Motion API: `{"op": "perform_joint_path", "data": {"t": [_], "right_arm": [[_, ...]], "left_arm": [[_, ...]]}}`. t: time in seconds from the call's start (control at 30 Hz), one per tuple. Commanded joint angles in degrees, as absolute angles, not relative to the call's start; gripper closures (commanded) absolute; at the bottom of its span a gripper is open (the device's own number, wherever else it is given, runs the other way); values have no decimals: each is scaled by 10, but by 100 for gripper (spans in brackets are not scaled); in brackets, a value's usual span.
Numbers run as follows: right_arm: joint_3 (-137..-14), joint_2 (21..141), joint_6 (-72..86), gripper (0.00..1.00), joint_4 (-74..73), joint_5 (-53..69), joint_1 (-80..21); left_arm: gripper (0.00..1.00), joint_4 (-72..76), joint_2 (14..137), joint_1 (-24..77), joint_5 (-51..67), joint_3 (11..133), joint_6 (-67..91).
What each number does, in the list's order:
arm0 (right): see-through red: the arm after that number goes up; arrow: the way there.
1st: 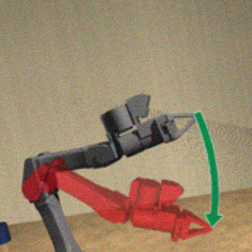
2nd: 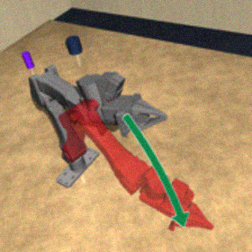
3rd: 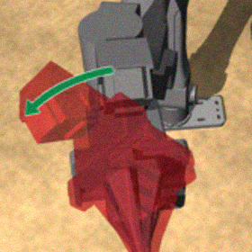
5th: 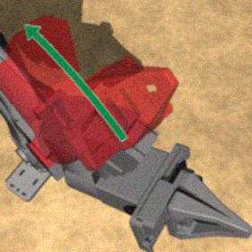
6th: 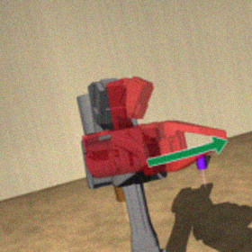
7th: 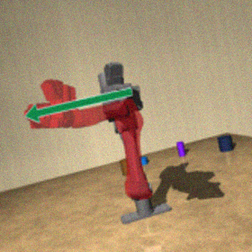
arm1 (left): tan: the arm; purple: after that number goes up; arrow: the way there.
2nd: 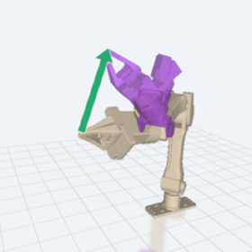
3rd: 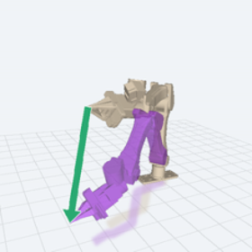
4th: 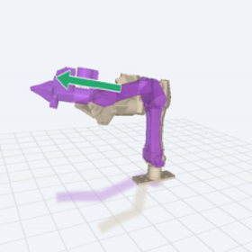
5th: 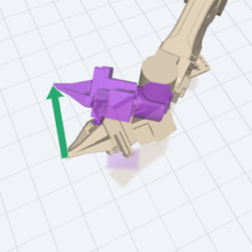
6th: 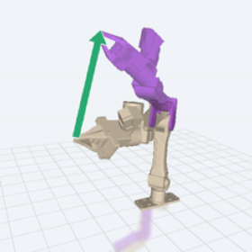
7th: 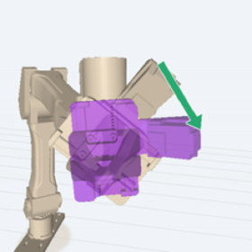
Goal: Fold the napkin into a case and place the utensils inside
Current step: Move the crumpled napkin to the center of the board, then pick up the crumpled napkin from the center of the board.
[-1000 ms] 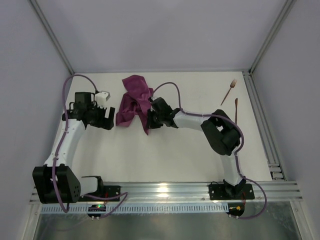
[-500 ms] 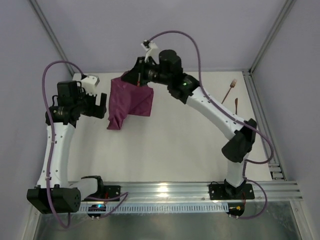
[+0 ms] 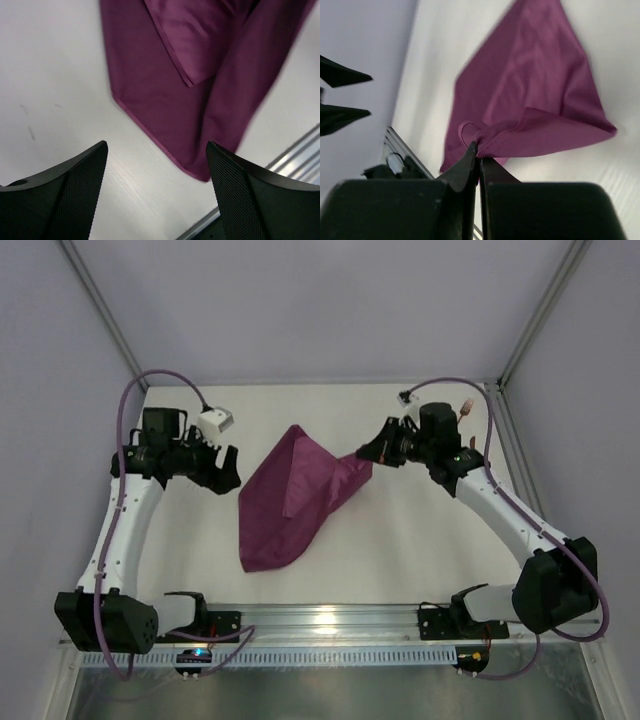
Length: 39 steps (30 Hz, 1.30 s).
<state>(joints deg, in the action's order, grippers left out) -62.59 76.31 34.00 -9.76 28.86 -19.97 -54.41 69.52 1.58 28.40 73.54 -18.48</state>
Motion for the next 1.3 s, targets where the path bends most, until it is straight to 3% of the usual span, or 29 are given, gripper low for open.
{"op": "perform_joint_path", "data": {"t": [0.0,0.13,0.3,0.43,0.57,0.73,0.93,1.03,1.07,1.17,1.2,1.27], "right_arm": [[-563,703,280,97,-146,291,-195],[-475,679,293,97,-114,287,-183],[-454,682,294,97,-102,285,-175],[-453,688,292,97,-98,277,-171],[-454,688,293,97,-95,276,-168],[-451,695,289,97,-97,274,-165],[-451,707,292,97,-92,279,-164],[-452,704,291,97,-93,279,-163],[-453,702,289,97,-96,279,-163],[-461,702,287,97,-102,283,-161],[-469,701,287,97,-104,286,-160],[-484,700,284,97,-114,288,-160]], "left_arm": [[20,-583,720,68,315,698,-232],[22,-584,729,216,281,616,-281],[14,-543,733,372,189,545,-306],[14,-523,760,505,121,515,-308],[19,-531,770,544,98,492,-339],[18,-564,755,546,109,480,-381],[18,-462,802,584,-13,404,-359],[26,-432,798,584,-45,396,-350],[46,-419,788,584,-74,389,-352],[74,-391,773,584,-126,380,-352],[100,-380,768,584,-147,381,-349],[100,-363,736,577,-198,393,-335]]}}
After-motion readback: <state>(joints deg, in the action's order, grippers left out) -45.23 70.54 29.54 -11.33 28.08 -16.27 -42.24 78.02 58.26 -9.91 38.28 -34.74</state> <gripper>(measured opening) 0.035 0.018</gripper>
